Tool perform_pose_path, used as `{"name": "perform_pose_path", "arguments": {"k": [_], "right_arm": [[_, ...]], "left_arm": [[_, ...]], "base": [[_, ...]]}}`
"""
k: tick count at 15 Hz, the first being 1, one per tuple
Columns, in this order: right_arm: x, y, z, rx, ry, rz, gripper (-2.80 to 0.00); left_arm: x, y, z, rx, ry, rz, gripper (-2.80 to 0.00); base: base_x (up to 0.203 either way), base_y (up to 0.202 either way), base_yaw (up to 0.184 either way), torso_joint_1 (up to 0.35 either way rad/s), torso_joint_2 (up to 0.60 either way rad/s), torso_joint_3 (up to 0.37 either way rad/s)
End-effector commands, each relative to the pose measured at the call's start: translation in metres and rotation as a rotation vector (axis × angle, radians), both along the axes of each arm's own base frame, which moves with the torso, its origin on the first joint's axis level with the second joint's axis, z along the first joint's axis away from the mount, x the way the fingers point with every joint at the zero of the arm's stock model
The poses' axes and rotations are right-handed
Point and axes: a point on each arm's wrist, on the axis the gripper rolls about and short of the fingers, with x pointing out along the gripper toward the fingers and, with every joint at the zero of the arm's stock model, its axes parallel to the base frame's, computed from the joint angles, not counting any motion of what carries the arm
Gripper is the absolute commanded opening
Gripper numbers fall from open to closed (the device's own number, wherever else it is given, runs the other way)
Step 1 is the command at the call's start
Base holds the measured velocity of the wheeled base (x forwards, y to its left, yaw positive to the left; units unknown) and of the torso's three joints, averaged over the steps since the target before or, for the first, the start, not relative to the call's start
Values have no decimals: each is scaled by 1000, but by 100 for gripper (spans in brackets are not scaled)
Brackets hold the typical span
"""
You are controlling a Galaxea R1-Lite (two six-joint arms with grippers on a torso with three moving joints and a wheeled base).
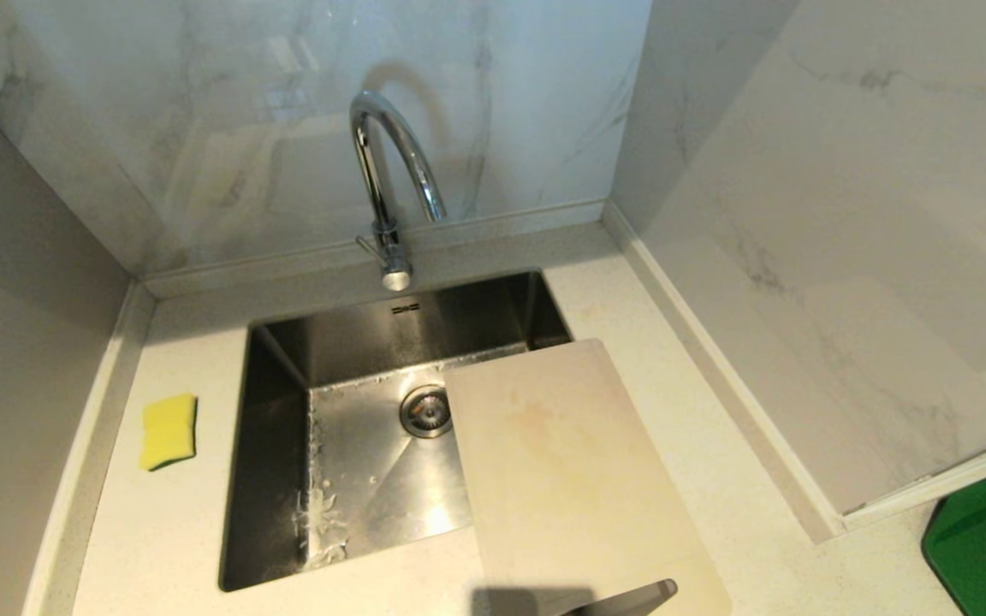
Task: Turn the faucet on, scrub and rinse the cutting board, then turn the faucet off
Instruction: Turn on the tap
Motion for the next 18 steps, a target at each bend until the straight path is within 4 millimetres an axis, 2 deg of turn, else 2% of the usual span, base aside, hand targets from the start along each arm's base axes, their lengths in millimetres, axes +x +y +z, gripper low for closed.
{"name": "perform_pose_path", "arguments": {"k": [1,18], "right_arm": [[0,0,0,0,0,0,-280],[0,0,0,0,-1,0,-280]], "left_arm": [[0,0,0,0,-1,0,-280],[0,0,0,-12,-1,6,-280]], "base": [[0,0,0,0,0,0],[0,0,0,0,0,0]]}}
